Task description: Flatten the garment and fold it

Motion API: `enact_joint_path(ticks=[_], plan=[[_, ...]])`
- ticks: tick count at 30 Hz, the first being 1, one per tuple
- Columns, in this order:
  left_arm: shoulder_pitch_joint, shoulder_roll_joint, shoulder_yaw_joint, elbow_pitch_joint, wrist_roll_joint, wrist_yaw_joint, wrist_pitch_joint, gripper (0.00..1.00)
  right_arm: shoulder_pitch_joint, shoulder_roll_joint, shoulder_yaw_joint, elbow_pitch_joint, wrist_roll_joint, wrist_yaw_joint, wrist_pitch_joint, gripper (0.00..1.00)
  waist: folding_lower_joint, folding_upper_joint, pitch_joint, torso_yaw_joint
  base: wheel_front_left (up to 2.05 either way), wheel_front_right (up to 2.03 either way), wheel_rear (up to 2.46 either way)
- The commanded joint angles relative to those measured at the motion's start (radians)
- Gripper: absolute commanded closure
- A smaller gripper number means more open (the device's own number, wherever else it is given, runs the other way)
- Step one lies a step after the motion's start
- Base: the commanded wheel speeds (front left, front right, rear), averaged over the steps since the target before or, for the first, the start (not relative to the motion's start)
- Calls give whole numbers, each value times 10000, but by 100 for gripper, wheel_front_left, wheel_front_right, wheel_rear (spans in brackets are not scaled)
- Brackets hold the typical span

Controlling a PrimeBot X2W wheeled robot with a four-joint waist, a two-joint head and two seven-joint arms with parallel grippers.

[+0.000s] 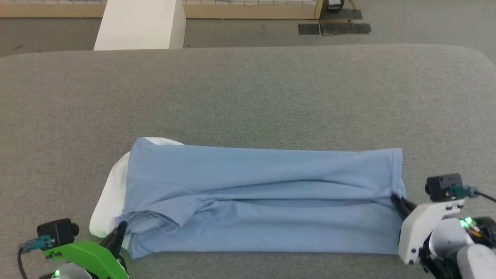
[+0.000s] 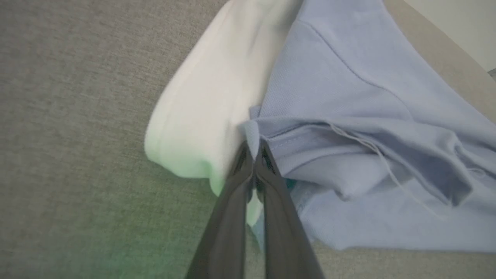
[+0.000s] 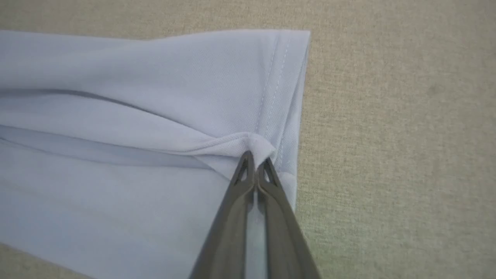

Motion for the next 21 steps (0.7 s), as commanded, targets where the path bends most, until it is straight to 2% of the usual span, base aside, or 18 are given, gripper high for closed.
enact_joint_path(ticks=[1, 2, 3, 4, 5, 13, 21], plan=[[130, -68, -10, 133, 6, -30, -91, 86, 283, 89, -52, -40, -31, -13, 117, 100, 1, 0, -126, -20, 0, 0, 0], [169, -120, -31, 196, -5, -31, -127, 53, 407, 152, -65, -43, 0, -13, 235, 100, 1, 0, -182, -41, 0, 0, 0], [185, -142, -64, 223, 24, -49, -170, 0, 508, 193, -46, -47, 24, -13, 341, 67, 1, 0, -210, -52, 0, 0, 0], [192, -172, -105, 253, 76, -67, -245, 0, 619, 194, 8, -69, 18, -13, 422, 14, 1, 0, -239, -58, 0, 0, 0], [192, -208, -136, 275, 119, -80, -320, 0, 697, 188, -1, -56, 1, -13, 444, 0, 1, 0, -271, -59, 0, 0, 0], [239, -515, -465, 387, 1104, 2, -1702, 0, 1220, 647, -454, -242, -33, -13, -50, 0, 1, 0, -653, 15, 0, 0, 0], [-295, -823, -587, 447, 2703, 653, -3504, 0, 1614, 1427, -1482, -1043, -12, -13, -1309, 0, 1, 0, -930, 303, 0, 0, 0]])
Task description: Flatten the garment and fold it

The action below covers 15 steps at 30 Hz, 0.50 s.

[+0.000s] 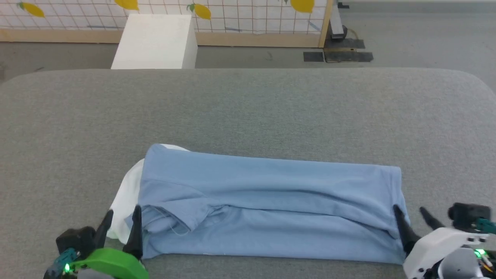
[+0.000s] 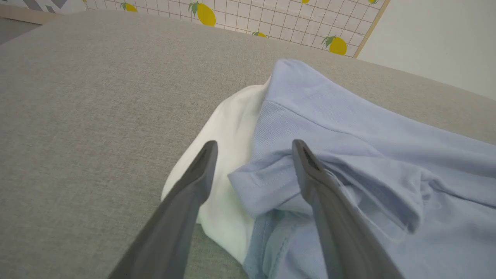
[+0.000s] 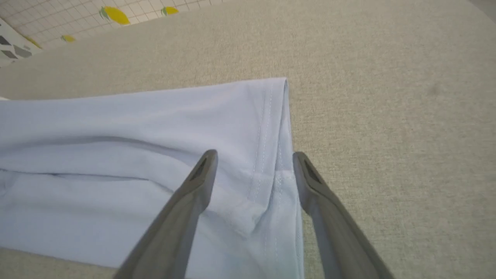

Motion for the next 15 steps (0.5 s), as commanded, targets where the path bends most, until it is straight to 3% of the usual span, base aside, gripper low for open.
enact_joint_path(ticks=[1, 7, 15], plan=[[-355, -109, 53, -4, 283, 106, -186, 0, 85, 95, -148, -175, -41, -13, -237, 0, 1, -1, -75, 127, 0, 0, 0], [-1356, -536, 449, -218, 1515, 118, -367, 0, -164, 233, -712, -280, -21, -13, -546, 0, 1, -1, -95, 328, 0, 0, 0], [-2087, -1268, 1236, -261, 2755, -230, -373, 0, -1358, 238, -1104, 1645, 398, -13, 633, 0, 1, -1, 24, 240, 0, 0, 0]])
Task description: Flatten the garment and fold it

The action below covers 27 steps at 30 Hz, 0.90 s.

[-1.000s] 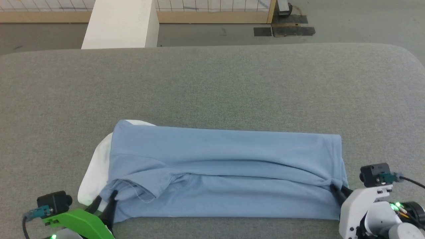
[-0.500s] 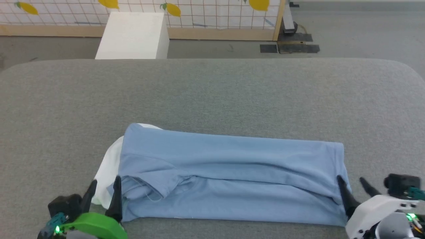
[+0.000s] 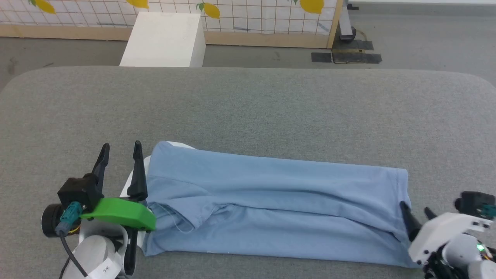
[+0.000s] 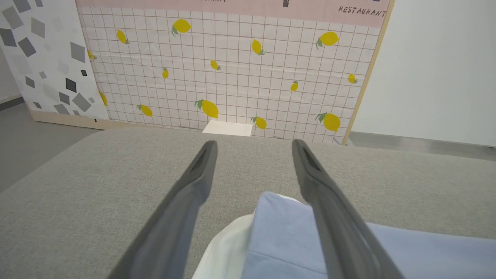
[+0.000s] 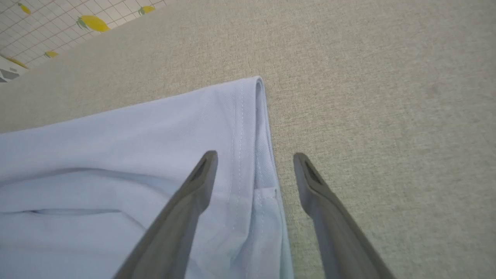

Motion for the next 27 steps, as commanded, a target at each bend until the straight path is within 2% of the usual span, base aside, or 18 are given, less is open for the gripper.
enact_joint_path(ticks=[1, 5, 11, 12, 13, 14, 15, 16, 22, 27], plan=[[-173, -114, 96, 83, 206, -81, -45, 0, -317, 22, 93, 313, -56, -13, 270, 0, 0, 0, 27, -50, 0, 0, 0], [-240, -328, 295, 285, 449, -330, -46, 0, -842, 23, 140, 1291, -489, -13, 1175, 0, 0, 0, 68, -118, 0, 0, 0], [-226, -565, 582, 556, 685, -605, -46, 0, -1220, 23, 348, 2222, -268, -13, 2374, 0, 0, 0, 126, -102, 0, 0, 0], [-216, -589, 619, 588, 720, -639, -46, 0, -1225, 23, 422, 2301, -178, -13, 2540, 22, 0, 0, 134, -97, 0, 0, 0], [-205, -630, 667, 618, 759, -670, -46, 0, -1222, 23, 508, 2379, -40, -13, 2726, 58, 0, 0, 140, -85, 0, 0, 0], [-195, -663, 702, 643, 784, -696, -46, 0, -1211, 23, 619, 2399, 98, -13, 2853, 79, 0, 0, 144, -76, 0, 0, 0], [-186, -686, 738, 665, 808, -729, -46, 0, -1198, 23, 731, 2367, 216, -13, 2922, 93, 0, 0, 149, -71, 0, 0, 0], [-179, -712, 799, 689, 834, -754, -46, 0, -1174, 23, 813, 2288, 263, -13, 2930, 100, 0, 0, 155, -71, 0, 0, 0], [-145, -832, 1058, 797, 957, -891, -47, 0, -1062, 23, 654, 1453, -98, -13, 2411, 100, 0, 0, 136, -74, 0, 0, 0], [-149, -933, 1241, 791, 1075, -963, -47, 0, -979, 24, -393, 565, -1655, -13, 1949, 100, 0, 0, 168, -59, 0, 0, 0]])
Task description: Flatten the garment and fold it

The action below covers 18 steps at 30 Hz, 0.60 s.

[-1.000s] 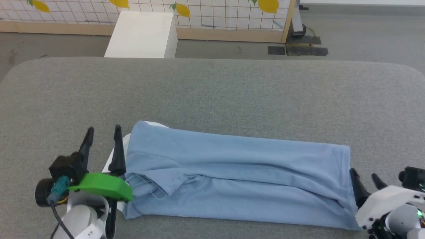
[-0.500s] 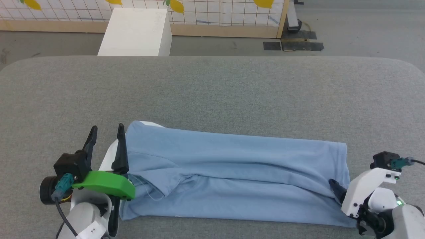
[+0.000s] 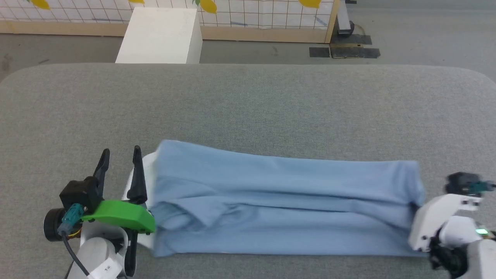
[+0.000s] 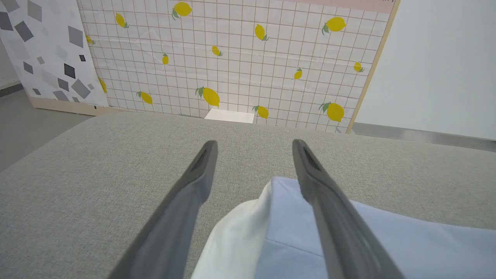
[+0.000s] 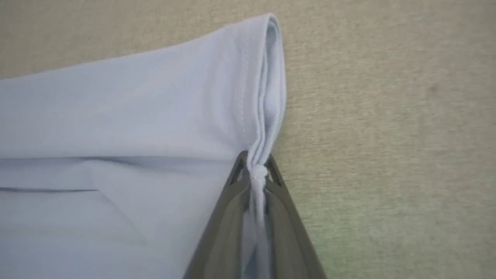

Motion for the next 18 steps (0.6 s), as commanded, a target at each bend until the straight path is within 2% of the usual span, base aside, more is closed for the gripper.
enact_joint_path(ticks=[1, 5, 11, 15, 18], plan=[[-55, -72, 58, 5, 66, -64, -47, 0, 87, -61, -370, -218, -410, -17, -149, 100, 0, -1, 13, 11, 0, 0, 0], [-36, -142, 184, -12, 141, -137, -47, 0, 25, -170, -1543, -682, -1643, -17, -405, 100, 0, -1, 69, 27, 0, 0, 0], [-67, -240, 341, -41, 255, -242, -47, 0, -263, -1073, -2558, -415, -2763, -17, -1040, 100, 0, -1, 226, 41, 0, 0, 0], [-97, -294, 421, -1, 337, -322, -47, 0, -401, -1391, -2575, -189, -2946, -17, -1178, 100, 0, -1, 298, 45, 0, 0, 0], [-111, -345, 466, 42, 382, -377, -47, 0, -304, -1463, -2109, -281, -2728, -17, -961, 100, 0, -1, 289, 75, 0, 0, 0]])
